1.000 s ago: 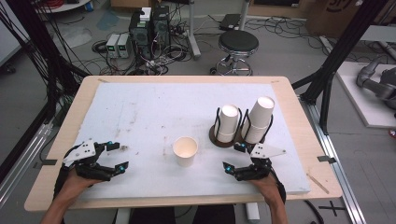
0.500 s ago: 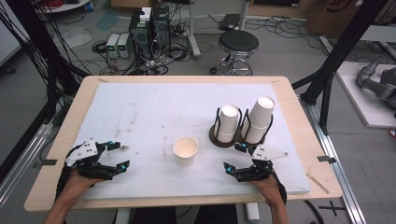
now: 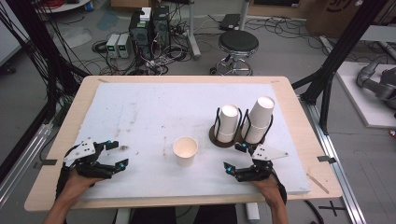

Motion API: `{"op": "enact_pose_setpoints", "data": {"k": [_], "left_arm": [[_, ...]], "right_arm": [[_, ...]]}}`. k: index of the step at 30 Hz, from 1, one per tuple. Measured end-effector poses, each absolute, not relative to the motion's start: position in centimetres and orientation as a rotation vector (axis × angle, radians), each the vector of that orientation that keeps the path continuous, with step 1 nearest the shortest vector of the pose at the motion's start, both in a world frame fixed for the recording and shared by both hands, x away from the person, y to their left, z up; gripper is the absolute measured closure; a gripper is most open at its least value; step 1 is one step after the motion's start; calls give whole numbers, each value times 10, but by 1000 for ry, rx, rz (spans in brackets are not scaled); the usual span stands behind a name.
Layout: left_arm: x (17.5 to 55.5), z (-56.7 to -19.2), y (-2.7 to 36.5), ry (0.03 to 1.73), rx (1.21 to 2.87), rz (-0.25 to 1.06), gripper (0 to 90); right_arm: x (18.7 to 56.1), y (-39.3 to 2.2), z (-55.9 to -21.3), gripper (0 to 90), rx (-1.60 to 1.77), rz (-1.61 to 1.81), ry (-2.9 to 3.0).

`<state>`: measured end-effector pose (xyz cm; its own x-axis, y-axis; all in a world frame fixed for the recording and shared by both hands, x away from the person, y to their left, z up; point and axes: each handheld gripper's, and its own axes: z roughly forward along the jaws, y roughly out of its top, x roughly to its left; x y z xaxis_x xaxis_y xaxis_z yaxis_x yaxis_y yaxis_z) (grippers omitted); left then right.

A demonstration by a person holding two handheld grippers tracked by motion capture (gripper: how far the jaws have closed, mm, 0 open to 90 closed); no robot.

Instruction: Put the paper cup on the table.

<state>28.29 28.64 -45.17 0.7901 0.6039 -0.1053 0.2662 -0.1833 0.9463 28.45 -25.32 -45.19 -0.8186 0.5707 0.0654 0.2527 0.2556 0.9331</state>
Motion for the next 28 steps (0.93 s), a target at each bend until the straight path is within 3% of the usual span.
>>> {"op": "enact_pose_setpoints", "data": {"k": [28], "left_arm": [[283,-452,284,671,1790,353,144]], "right_arm": [[282,-258,-453,157,759,1629,2193]]}}
